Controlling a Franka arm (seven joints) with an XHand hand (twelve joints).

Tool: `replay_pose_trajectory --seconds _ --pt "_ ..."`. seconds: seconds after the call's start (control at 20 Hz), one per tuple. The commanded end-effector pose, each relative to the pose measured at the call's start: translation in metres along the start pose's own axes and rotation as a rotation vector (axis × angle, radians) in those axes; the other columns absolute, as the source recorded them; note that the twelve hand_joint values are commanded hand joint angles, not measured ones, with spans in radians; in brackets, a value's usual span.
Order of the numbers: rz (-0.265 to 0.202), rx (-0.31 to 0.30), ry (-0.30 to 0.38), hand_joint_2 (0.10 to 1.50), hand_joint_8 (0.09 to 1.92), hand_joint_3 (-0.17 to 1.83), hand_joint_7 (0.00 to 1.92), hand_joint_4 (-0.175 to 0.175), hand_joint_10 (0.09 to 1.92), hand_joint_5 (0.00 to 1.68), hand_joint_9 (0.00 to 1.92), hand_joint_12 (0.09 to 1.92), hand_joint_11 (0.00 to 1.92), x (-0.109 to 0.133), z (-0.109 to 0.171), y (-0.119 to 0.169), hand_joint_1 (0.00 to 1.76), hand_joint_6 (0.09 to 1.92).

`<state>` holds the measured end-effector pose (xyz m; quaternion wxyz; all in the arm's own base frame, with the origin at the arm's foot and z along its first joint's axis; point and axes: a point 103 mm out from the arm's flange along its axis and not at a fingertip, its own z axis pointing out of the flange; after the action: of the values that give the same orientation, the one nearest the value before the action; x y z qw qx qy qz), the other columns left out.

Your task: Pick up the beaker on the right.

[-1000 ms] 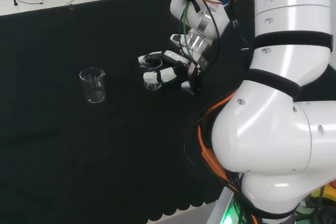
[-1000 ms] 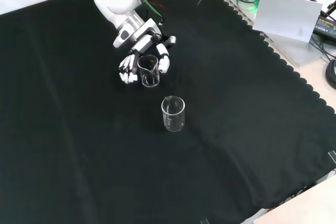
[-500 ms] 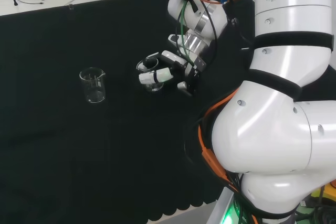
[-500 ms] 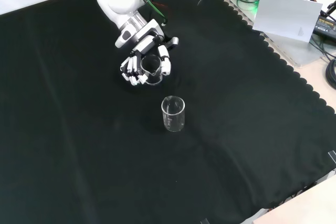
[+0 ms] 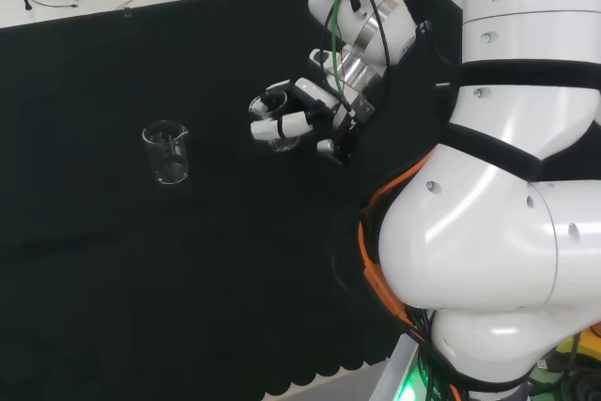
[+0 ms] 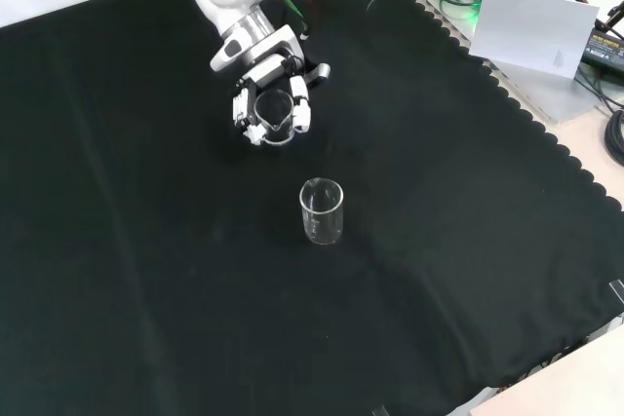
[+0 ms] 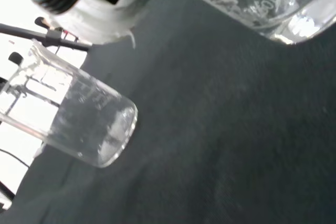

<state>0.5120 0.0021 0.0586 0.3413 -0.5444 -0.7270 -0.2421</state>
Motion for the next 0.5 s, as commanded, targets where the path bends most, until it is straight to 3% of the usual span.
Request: replay_pose_trajectory --seconds 0.05,0.5 --pt "-0.02 -0.056 -0.032 0.82 0.31 0.41 1.54 0.089 0.35 1.19 1.44 0.86 1.19 0.015 -0.02 -0.001 1.11 0.73" --pt "-0.057 -0.044 -0.069 0.78 0.27 0.48 1.6 0.123 0.33 1.21 1.49 0.82 1.25 0.044 -0.025 -0.007 1.11 0.72"
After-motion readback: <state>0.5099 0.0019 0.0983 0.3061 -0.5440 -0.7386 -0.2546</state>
